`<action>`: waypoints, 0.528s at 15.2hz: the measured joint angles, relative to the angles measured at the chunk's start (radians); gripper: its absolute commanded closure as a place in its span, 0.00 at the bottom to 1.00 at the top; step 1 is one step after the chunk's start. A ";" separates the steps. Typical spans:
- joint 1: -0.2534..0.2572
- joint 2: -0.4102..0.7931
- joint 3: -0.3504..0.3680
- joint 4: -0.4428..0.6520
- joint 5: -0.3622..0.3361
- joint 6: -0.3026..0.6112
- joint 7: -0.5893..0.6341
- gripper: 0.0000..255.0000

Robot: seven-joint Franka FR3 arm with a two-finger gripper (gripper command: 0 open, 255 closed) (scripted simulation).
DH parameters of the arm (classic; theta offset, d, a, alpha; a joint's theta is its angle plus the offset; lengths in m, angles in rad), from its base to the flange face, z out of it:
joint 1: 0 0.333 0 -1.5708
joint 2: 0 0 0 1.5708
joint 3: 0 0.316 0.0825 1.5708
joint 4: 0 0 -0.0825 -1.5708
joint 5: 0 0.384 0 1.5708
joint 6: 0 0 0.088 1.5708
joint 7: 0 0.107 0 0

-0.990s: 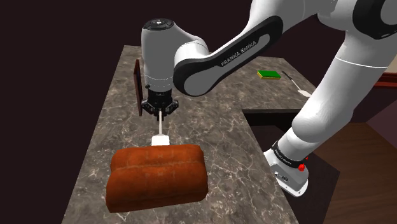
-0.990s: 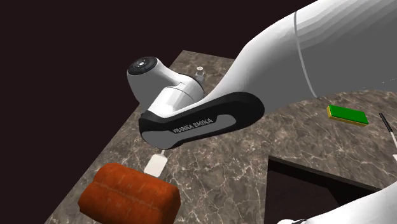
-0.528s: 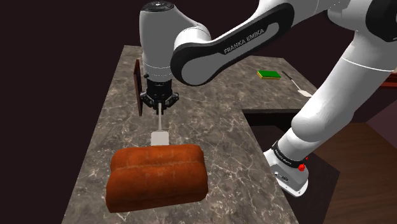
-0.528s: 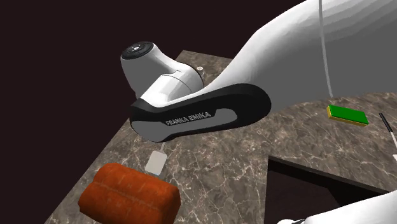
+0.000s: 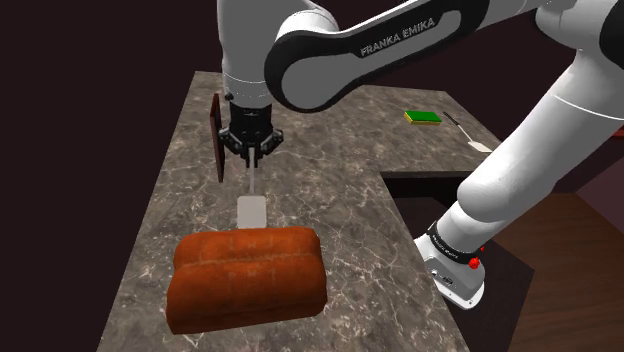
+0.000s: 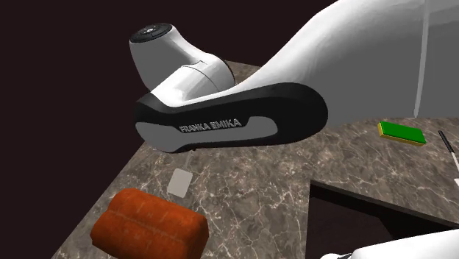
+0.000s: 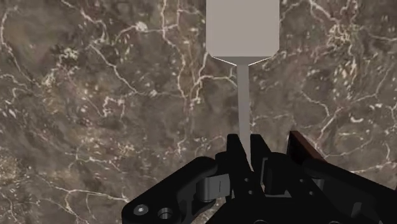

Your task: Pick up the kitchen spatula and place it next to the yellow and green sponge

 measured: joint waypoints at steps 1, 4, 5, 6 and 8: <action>-0.001 -0.005 0.000 0.008 0.006 -0.011 -0.005 1.00; -0.033 -0.117 -0.029 -0.053 0.111 -0.007 -0.116 1.00; -0.038 -0.156 -0.047 -0.083 0.147 -0.001 -0.160 1.00; -0.042 -0.192 -0.071 -0.107 0.180 0.000 -0.205 1.00; -0.038 -0.265 -0.122 -0.167 0.240 0.006 -0.289 1.00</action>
